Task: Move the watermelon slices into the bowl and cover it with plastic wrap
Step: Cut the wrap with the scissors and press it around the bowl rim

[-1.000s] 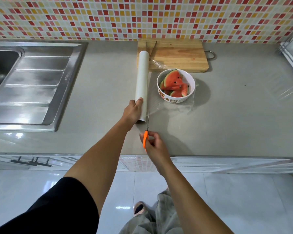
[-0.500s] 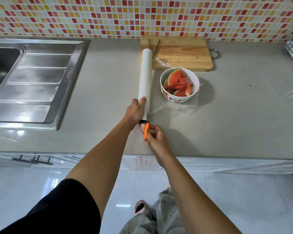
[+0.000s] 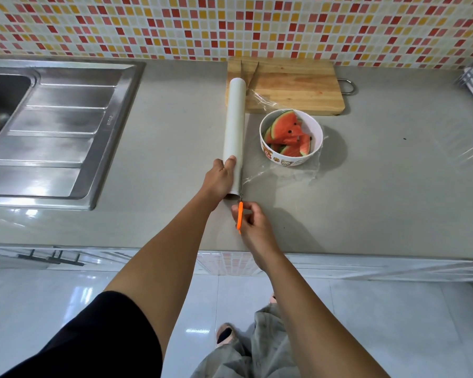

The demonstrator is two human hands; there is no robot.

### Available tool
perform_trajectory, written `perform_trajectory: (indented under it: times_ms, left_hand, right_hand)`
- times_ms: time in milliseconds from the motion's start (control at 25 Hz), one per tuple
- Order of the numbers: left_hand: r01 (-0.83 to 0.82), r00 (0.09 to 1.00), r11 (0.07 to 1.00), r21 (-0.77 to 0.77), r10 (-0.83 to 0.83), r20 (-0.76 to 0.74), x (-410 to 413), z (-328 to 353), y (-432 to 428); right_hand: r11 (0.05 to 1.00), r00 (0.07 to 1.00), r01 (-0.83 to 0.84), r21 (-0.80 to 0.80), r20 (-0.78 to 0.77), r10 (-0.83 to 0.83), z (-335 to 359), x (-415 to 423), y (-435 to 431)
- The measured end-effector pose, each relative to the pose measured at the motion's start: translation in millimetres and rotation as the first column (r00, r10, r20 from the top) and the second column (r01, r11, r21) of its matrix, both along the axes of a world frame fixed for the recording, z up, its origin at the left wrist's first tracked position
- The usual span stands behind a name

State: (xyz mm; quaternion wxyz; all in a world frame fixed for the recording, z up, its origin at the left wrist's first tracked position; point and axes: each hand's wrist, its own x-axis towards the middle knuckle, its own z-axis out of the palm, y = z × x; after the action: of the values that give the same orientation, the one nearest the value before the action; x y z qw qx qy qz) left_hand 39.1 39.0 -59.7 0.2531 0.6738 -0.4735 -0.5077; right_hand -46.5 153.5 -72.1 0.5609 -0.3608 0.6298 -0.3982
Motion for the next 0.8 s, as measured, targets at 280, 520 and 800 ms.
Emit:
perform_trajectory:
  times_ms: [280, 520, 800]
  left_hand:
    - [-0.001, 0.999, 1.0, 0.007, 0.001, -0.032, 1.2, 0.0, 0.6]
    - [-0.009, 0.999, 1.0, 0.01, 0.009, -0.03, 0.2, 1.4, 0.6]
    - [-0.008, 0.998, 1.0, 0.017, 0.009, -0.055, 0.8, 1.7, 1.3]
  right_hand:
    - [1.0, 1.0, -0.012, 0.023, 0.012, 0.011, 2.7, -0.7, -7.7]
    - [0.997, 0.998, -0.059, 0.046, -0.03, 0.061, 1.2, -7.2, -12.6]
    - [0.999, 0.996, -0.035, 0.004, -0.084, 0.036, 1.9, -12.8, -14.5]
